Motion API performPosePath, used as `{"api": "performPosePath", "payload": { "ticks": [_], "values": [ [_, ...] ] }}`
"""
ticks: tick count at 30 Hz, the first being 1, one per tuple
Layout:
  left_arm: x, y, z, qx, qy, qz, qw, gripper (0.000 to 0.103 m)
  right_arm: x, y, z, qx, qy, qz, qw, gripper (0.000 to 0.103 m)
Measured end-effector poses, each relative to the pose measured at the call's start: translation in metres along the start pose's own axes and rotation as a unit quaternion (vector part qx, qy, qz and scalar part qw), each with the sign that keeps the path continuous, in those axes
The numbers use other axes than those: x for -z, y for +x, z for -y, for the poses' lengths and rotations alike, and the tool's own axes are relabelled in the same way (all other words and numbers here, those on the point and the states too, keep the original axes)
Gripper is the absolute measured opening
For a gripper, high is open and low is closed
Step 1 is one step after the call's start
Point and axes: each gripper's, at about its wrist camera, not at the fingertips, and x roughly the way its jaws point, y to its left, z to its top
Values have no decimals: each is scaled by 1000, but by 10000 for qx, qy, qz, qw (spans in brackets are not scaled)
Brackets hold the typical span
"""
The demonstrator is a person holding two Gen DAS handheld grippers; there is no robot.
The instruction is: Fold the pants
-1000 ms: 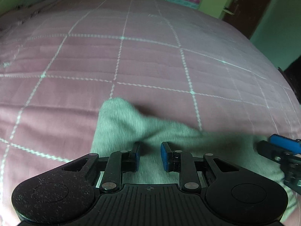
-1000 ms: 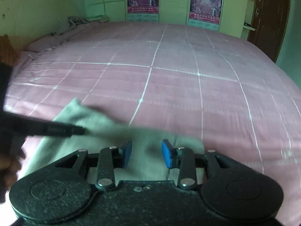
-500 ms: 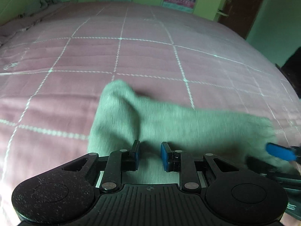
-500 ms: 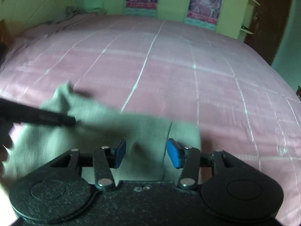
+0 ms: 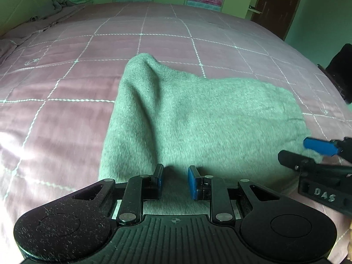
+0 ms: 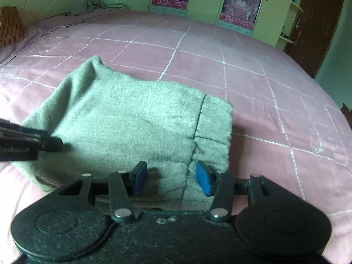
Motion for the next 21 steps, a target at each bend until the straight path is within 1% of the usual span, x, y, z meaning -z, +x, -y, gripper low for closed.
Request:
{"api": "performPosePath", "payload": {
  "ticks": [3,5,6,8,11,13,15,17,20,21],
  "values": [
    [6,-7,2,-35,17,31,10000,24,0,-12,1,-69,171,151,9997,62],
    [8,-8,2,-38,13,32,10000,24,5,-15,0,-69,187,174,9997,63],
    [9,-9,2,-48,25,37,10000,24,9,-14,-2,-36,102,113,9999,63],
    [12,-12,2,-55,13,56,10000,24,12,-13,-5,16,-22,123,9999,63],
    [15,-15,1,-30,-26,81,10000,24,9,-22,-1,-99,196,197,9996,63],
    [18,-17,1,-22,-12,91,10000,24,9,-26,2,-126,306,293,9990,65],
    [19,-19,2,-34,29,87,10000,24,13,-20,3,-95,248,131,9996,66],
    [19,-21,1,-18,-7,91,10000,24,15,-21,1,-73,158,161,9997,66],
    [17,-27,-4,45,-155,119,9998,24,12,-29,9,-247,552,229,9979,68],
    [16,-29,-6,58,-176,126,9997,24,11,-31,13,-282,684,242,9970,71]
  ]
}}
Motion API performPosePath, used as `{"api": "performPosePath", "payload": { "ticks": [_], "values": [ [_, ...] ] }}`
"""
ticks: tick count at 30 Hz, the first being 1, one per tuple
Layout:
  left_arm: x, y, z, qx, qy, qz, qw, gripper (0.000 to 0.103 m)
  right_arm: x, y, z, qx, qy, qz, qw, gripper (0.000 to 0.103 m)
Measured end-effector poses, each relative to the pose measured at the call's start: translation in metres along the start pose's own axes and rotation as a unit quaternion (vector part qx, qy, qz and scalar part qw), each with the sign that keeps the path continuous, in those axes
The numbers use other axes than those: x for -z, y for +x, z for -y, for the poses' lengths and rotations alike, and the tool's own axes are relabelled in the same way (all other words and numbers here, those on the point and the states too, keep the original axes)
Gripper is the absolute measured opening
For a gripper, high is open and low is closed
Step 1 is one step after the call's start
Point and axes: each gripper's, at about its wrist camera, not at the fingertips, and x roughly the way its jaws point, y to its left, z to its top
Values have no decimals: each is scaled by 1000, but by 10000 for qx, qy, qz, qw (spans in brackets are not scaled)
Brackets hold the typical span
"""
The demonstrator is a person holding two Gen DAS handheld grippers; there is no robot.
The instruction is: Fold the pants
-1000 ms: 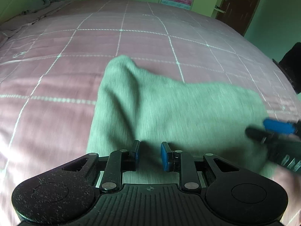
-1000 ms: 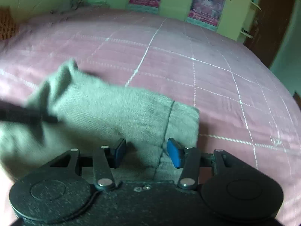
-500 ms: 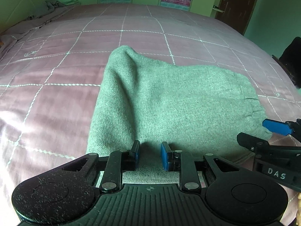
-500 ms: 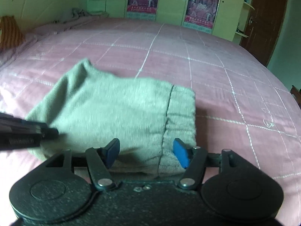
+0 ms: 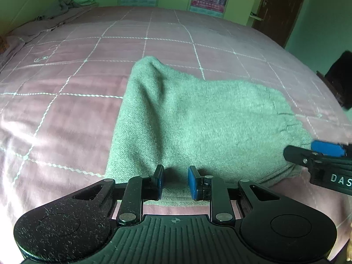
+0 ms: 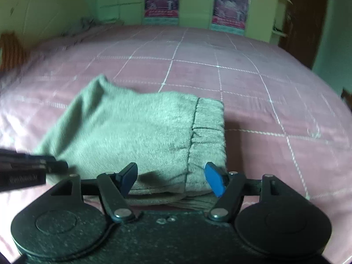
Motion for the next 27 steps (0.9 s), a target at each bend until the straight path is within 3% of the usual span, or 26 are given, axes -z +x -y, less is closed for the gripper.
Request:
{"api": "performPosePath", "payload": {
  "ticks": [3,7,14,18,27],
  "values": [
    [-3,-3,-6,-49,-52,-6,10000,24,-1,-2,10,-28,272,-51,9996,77],
    [-1,-1,-16,-35,-154,-47,9999,24,6,6,21,25,429,-281,9987,78],
    [-2,-1,-23,120,-321,-87,9994,24,16,14,31,-241,861,-576,9943,82],
    [-10,0,-41,276,-694,-142,9971,25,14,11,48,-433,1220,-552,9900,92],
    [-26,16,-74,651,-1430,-303,9871,28,6,37,89,-1030,2442,-859,9604,94]
  ]
}}
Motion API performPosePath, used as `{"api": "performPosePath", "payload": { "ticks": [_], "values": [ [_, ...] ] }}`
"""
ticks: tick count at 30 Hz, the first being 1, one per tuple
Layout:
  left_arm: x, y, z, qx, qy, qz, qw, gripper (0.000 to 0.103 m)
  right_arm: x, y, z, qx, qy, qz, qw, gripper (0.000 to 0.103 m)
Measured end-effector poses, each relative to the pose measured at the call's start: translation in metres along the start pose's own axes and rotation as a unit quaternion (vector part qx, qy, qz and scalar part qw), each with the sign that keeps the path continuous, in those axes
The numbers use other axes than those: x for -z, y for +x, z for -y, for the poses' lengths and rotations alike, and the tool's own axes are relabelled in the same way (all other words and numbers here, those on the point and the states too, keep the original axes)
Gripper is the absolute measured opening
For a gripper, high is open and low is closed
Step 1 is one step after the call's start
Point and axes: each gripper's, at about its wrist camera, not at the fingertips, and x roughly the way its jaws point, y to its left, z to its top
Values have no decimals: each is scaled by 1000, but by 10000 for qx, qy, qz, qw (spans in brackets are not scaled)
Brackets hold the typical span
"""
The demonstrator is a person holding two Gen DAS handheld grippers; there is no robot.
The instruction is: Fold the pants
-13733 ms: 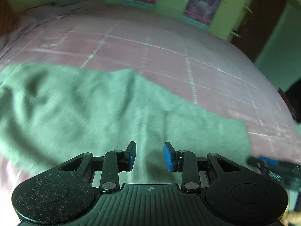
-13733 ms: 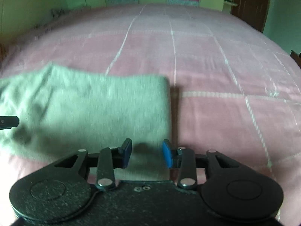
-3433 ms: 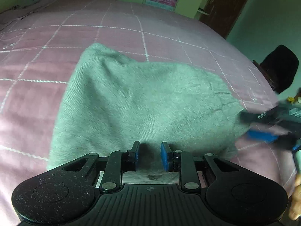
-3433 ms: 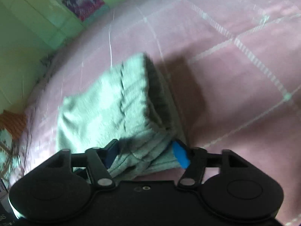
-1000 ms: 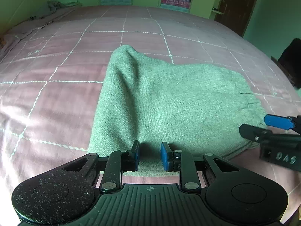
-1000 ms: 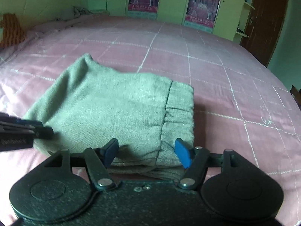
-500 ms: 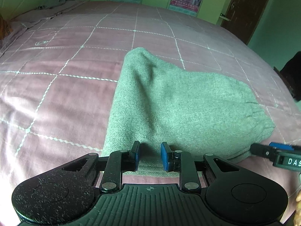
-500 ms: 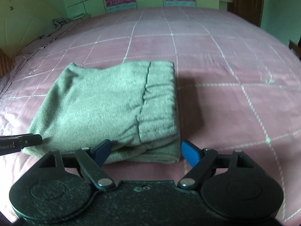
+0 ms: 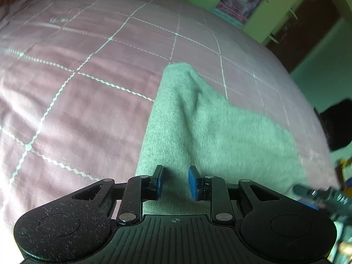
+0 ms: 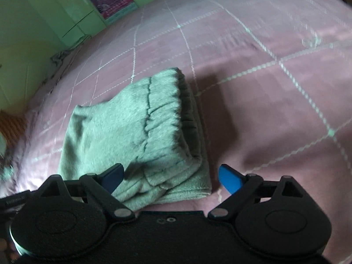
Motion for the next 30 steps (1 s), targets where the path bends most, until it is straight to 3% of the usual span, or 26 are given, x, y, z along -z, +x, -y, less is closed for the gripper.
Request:
{"api": "performPosePath", "payload": {
  "ticks": [2,4,5,8,9,11,12,15,17,23,26,28,30],
  "values": [
    [-3,1,-5,96,-111,6,9999,48,-3,7,8,-133,219,-163,9995,96],
    [-5,2,-6,-150,-125,99,9998,95,-3,14,15,-251,373,-303,9985,97],
    [-6,2,-6,-194,-98,182,9996,97,-3,17,19,-322,453,-364,9978,97],
    [-9,16,-10,-39,-31,-99,9999,97,-4,24,26,-555,633,-456,9954,97],
    [-9,23,-13,6,-75,-204,9998,97,-5,25,27,-621,634,-456,9950,92],
    [-9,34,-19,107,-194,-351,9991,88,-6,28,27,-730,604,-440,9945,82],
    [-8,41,-22,171,-240,-435,9986,78,-7,29,27,-759,625,-445,9942,82],
    [-7,50,-26,329,-247,-467,9981,72,-10,33,33,-922,666,-483,9923,81],
    [-8,55,-26,508,-242,-538,9970,58,-13,35,38,-1071,707,-506,9904,81],
    [-6,57,-30,888,-724,-580,9917,36,-17,46,37,-1449,803,-647,9841,72],
    [-4,58,-23,901,-448,-575,9933,35,-21,39,25,-1673,455,-680,9825,69],
    [-6,69,-20,870,-360,-656,9934,39,-23,46,25,-1436,205,-781,9863,69],
    [-9,79,-17,891,-439,-689,9927,42,-25,57,26,-1552,261,-799,9843,77]
  ]
}}
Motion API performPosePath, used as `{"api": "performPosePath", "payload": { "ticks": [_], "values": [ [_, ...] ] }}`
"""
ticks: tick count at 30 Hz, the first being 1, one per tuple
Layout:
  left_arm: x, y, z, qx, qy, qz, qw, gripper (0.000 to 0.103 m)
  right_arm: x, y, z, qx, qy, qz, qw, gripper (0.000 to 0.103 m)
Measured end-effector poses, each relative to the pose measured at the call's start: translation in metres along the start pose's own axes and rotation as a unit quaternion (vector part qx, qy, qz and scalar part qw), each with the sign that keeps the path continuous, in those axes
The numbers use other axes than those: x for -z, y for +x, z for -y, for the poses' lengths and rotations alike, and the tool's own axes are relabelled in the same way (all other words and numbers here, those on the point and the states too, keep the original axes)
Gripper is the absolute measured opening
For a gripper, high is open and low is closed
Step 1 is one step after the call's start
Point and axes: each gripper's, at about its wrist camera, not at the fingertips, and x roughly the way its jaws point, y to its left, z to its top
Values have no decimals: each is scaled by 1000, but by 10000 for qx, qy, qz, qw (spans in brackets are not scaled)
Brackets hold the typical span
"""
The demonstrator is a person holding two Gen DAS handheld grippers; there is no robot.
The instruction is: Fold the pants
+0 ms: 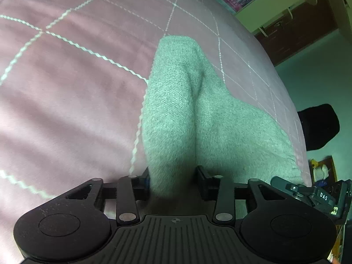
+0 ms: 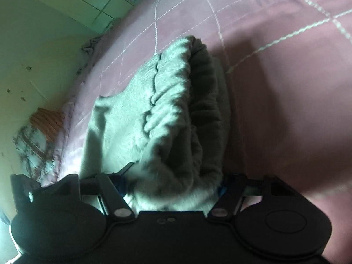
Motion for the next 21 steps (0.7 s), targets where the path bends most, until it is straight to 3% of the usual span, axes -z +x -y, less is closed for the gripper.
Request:
{"api": "performPosePath", "payload": {
  "ticks": [3,5,9,14,21],
  "values": [
    [0,8,10,-96,76,45,9999,42,-3,9,-7,125,-117,148,9997,77],
    [4,6,16,-221,181,77,9996,42,-2,10,-11,271,-257,236,9990,70],
    [9,-14,36,-455,500,420,9968,30,4,3,-18,428,-191,310,9984,58],
    [4,-41,59,-269,769,725,9940,26,4,-18,-28,-146,174,579,9981,54],
    [-25,-72,86,-19,899,1195,9888,24,-22,-45,-63,-696,-69,865,9938,54]
  ]
}}
